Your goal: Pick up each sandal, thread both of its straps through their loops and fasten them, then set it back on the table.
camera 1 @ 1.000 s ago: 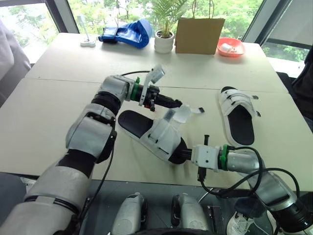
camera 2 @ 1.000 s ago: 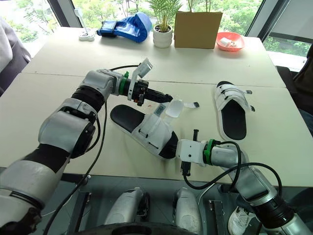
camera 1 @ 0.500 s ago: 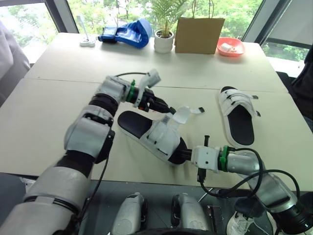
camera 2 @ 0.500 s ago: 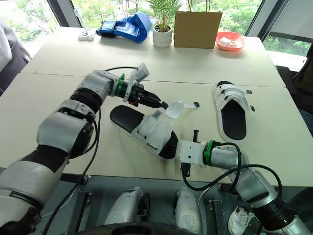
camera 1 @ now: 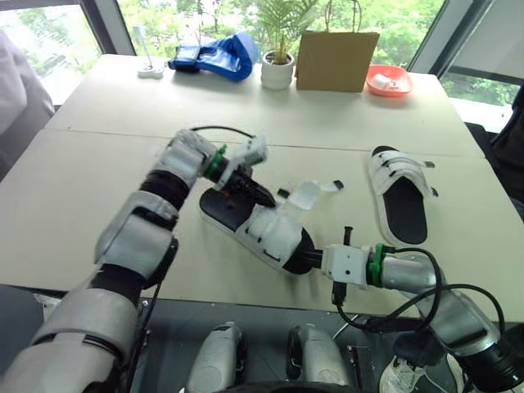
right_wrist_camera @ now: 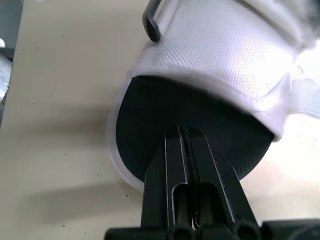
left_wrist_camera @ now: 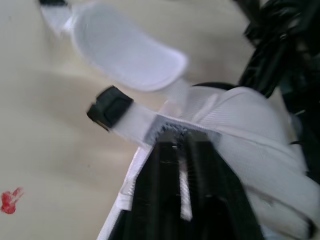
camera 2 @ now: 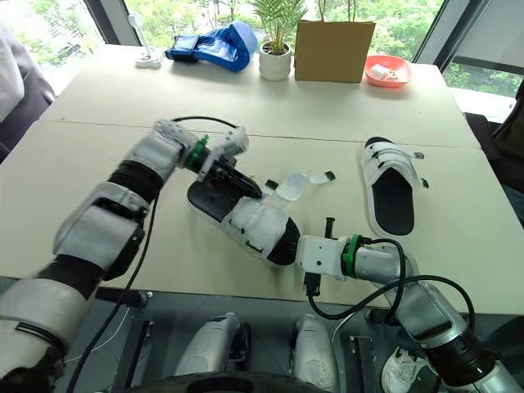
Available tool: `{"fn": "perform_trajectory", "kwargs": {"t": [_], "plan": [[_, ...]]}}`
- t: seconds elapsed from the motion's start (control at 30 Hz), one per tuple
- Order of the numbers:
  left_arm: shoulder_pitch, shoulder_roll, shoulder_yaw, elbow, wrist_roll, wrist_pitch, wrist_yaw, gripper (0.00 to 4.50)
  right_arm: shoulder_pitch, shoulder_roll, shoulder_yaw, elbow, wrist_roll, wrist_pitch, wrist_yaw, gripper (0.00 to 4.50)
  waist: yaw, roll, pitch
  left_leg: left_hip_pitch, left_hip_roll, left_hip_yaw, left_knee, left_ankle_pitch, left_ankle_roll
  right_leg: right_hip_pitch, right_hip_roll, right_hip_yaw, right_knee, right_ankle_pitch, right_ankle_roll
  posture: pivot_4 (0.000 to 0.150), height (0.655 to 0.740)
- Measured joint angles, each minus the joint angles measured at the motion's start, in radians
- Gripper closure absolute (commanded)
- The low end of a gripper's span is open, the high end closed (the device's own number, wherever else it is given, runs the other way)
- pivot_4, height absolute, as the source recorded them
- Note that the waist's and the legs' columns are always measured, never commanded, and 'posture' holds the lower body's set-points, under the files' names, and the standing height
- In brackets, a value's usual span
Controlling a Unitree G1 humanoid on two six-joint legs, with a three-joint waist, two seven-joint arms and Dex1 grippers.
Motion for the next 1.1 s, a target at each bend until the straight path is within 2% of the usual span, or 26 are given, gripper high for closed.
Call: {"fn": "perform_trajectory", "kwargs": {"t": [0.2,0.37,0.43,0.53,0.57,0.67,0.7,0.73,0.77,0.8,0.9,1.1], "plan": [[-0.067,-0.062,0.016,0.135,0.092,-0.057,0.161,4.48,0.013,0.000,-0.001,-0.011,-0.010,-0.007,-0.008,4.50,0.004,0.000,0.000,0.000,0.000,0.000,-0.001,0.000,0.001,-0.002,0.000,0.000,0.001,0.000,0.000,0.150,0.7209],[-0.067,-0.066,0.057,0.189,0.115,-0.055,0.212,4.48,0.029,-0.002,-0.008,-0.029,-0.035,-0.008,-0.019,4.50,0.008,0.000,0.000,-0.001,0.000,0.000,-0.001,0.000,0.001,-0.002,0.000,0.000,0.001,0.000,0.000,0.150,0.7209],[-0.074,-0.057,0.091,0.191,0.106,-0.033,0.182,3.94,0.062,-0.002,-0.046,-0.073,-0.010,0.029,-0.018,4.50,0.012,0.000,0.000,-0.003,0.000,0.000,-0.001,0.000,0.001,-0.004,0.000,0.000,0.001,0.000,0.000,0.150,0.7209],[-0.110,0.044,0.168,0.176,0.047,0.073,0.058,2.70,0.142,0.001,-0.163,-0.183,0.129,0.180,-0.002,3.70,0.006,0.000,0.001,-0.018,0.000,0.000,0.004,0.000,0.000,-0.018,0.001,-0.002,0.004,0.001,0.000,0.150,0.7209],[-0.113,0.097,0.167,0.126,-0.001,0.138,0.004,2.26,0.155,0.004,-0.231,-0.231,0.212,0.255,0.006,3.30,0.002,0.001,0.001,-0.019,0.000,0.001,0.004,0.000,0.000,-0.019,0.002,-0.002,0.004,0.001,0.000,0.150,0.7209],[-0.060,0.230,0.085,-0.120,-0.177,0.304,-0.052,0.81,0.149,0.003,-0.395,-0.361,0.421,0.395,0.015,1.82,0.001,0.004,0.003,-0.017,0.000,0.000,0.004,0.000,0.000,-0.015,0.000,-0.002,0.003,0.001,0.000,0.150,0.7209],[-0.005,0.310,0.028,-0.251,-0.261,0.377,-0.060,0.33,0.152,-0.002,-0.469,-0.417,0.513,0.445,0.020,1.28,-0.004,0.007,0.003,-0.015,0.000,-0.002,0.004,0.000,0.000,-0.013,0.000,-0.001,0.002,0.001,0.000,0.150,0.7209],[0.033,0.358,-0.012,-0.326,-0.315,0.423,-0.064,0.00,0.157,-0.011,-0.517,-0.449,0.576,0.479,0.025,0.81,-0.006,0.007,0.003,-0.014,0.000,-0.003,0.004,0.000,0.000,-0.011,0.000,-0.002,0.002,0.001,0.000,0.150,0.7209],[0.076,0.399,-0.050,-0.406,-0.361,0.455,-0.068,0.00,0.167,-0.027,-0.559,-0.473,0.639,0.512,0.031,0.18,-0.005,0.009,0.004,-0.014,0.000,-0.005,0.004,0.000,0.000,-0.010,0.000,-0.003,0.001,0.001,0.000,0.150,0.7209],[0.113,0.423,-0.085,-0.462,-0.395,0.480,-0.070,0.00,0.175,-0.046,-0.596,-0.493,0.693,0.540,0.035,0.08,0.000,0.010,0.005,-0.013,0.000,-0.005,0.005,0.000,0.000,-0.008,-0.001,-0.003,0.001,0.001,0.000,0.150,0.7209],[0.170,0.423,-0.145,-0.536,-0.434,0.533,-0.071,0.00,0.181,-0.085,-0.672,-0.525,0.831,0.598,0.032,0.08,0.017,0.011,0.006,-0.016,0.000,-0.009,0.013,-0.001,0.001,-0.007,0.000,-0.004,0.001,0.000,-0.001,0.150,0.7209],[0.168,0.299,-0.153,-0.516,-0.409,0.559,-0.071,0.00,0.162,-0.118,-0.682,-0.552,0.949,0.626,-0.022,0.08,0.022,0.010,0.006,-0.016,-0.001,-0.008,0.015,-0.003,0.005,-0.007,0.000,-0.003,0.001,0.000,0.000,0.150,0.7209]]}}
